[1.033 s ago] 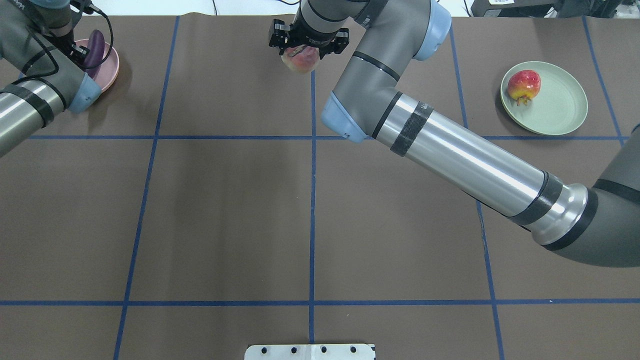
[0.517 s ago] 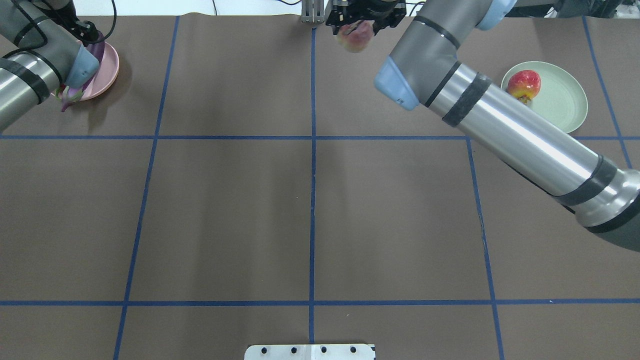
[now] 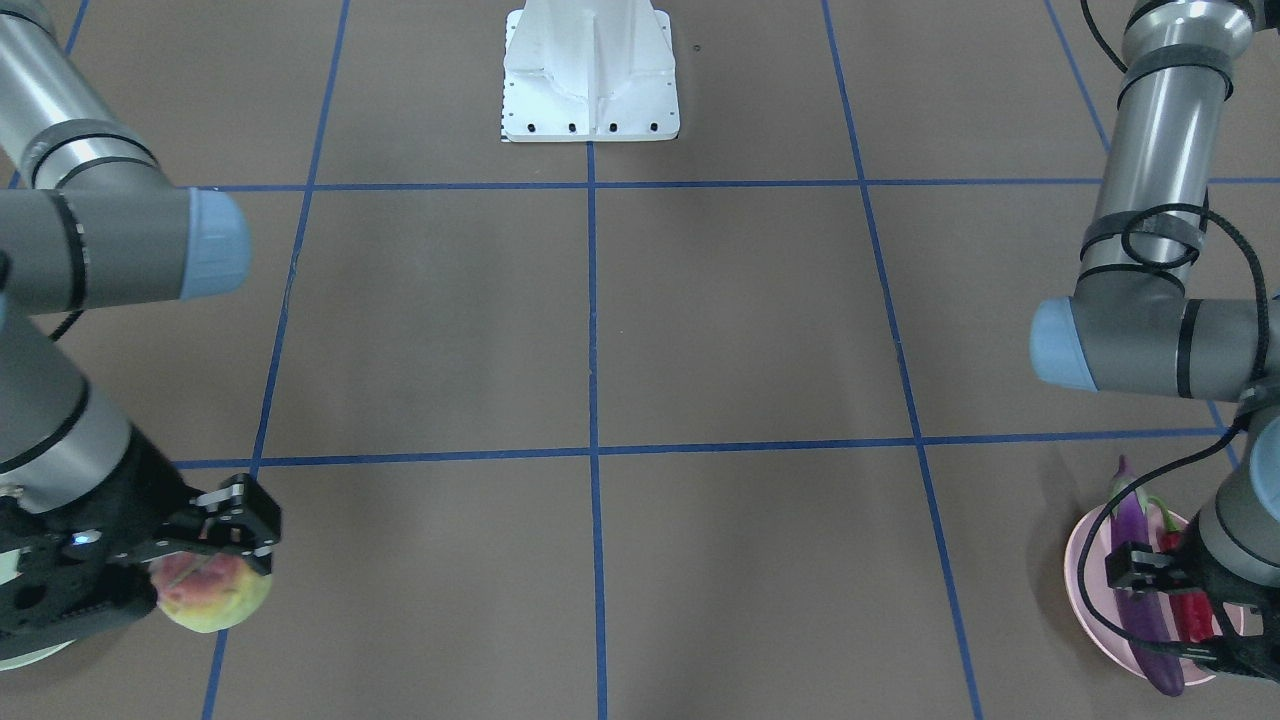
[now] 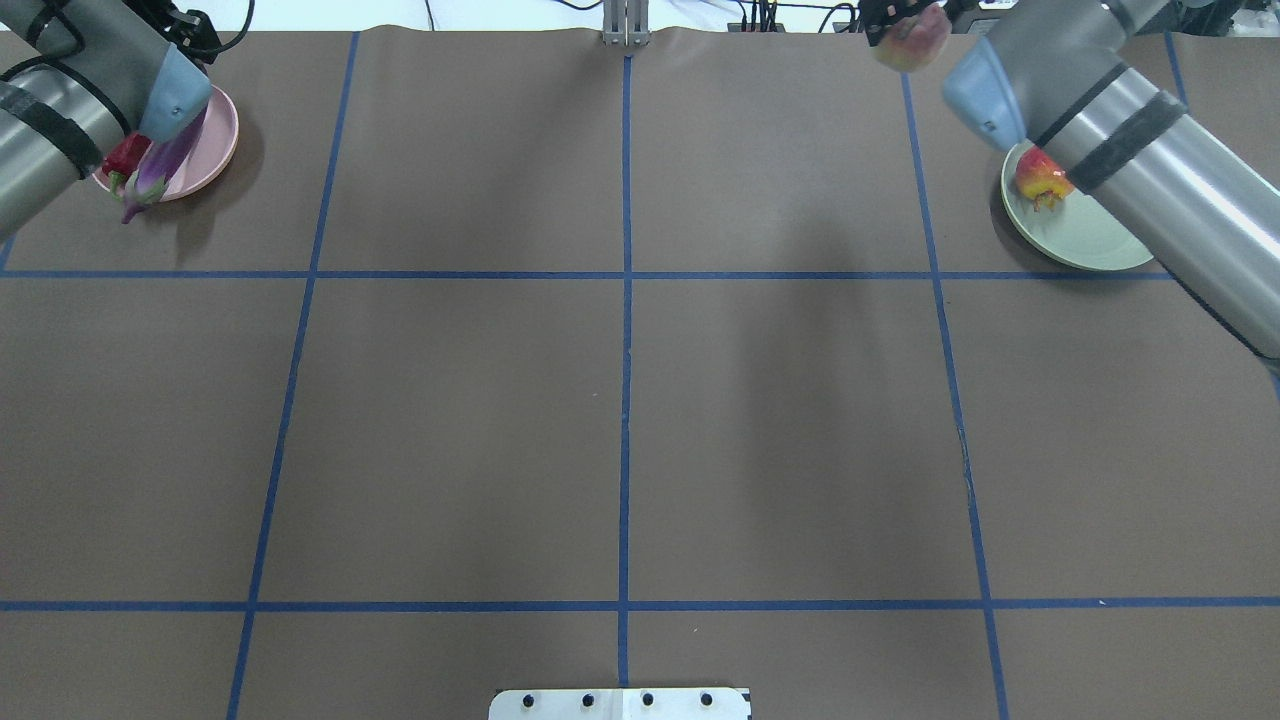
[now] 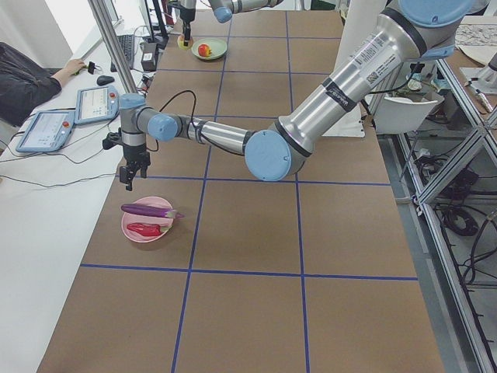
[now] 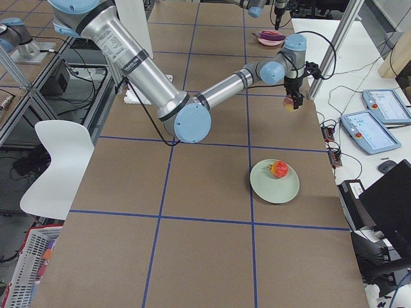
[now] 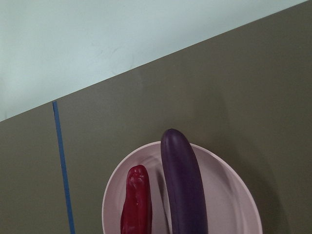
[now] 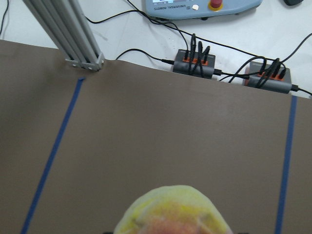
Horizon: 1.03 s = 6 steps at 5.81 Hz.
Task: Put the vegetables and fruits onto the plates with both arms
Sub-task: 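Lower chili onto pink plate while right gripper carries peach to green plate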
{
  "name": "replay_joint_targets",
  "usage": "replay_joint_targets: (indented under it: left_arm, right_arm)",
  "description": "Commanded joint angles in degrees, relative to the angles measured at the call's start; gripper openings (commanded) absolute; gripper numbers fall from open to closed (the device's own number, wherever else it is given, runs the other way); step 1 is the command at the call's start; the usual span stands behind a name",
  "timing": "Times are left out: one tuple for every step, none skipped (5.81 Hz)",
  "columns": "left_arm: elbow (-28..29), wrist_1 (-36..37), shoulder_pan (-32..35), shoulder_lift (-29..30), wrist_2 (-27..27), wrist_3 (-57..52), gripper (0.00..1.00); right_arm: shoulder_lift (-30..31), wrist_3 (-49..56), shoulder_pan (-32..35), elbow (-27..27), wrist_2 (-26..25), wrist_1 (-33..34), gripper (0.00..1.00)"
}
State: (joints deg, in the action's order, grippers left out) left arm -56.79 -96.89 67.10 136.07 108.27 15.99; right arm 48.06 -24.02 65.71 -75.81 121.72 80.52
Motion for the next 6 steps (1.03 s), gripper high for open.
replay_joint_targets:
  left_arm:
    - [-2.87,2.83,0.23,0.07,0.72,0.01,1.0]
    - [-3.85,3.28,0.32,0.07,0.72,0.01,1.0]
    - [-3.94,3.19,0.32,0.07,0.72,0.09,1.0]
    - [-4.03,3.19,0.23,0.07,0.72,0.27,1.0]
    - [-4.21,3.19,0.23,0.07,0.72,1.4,1.0]
    - [-4.64,3.19,0.23,-0.02,0.72,1.41,1.0]
  right_arm:
    - [8.67,17.17,6.77,-0.83,2.11,0.52,0.0]
    - [11.16,25.43,9.84,-0.22,3.08,1.48,0.0]
    - [14.31,30.91,10.48,0.66,2.57,1.23,0.0]
    - [15.13,31.4,10.32,4.23,2.65,0.61,0.0]
    - [15.14,30.97,9.18,6.96,2.47,0.17,0.0]
    - [15.14,30.7,6.91,8.47,2.21,-0.01,0.0]
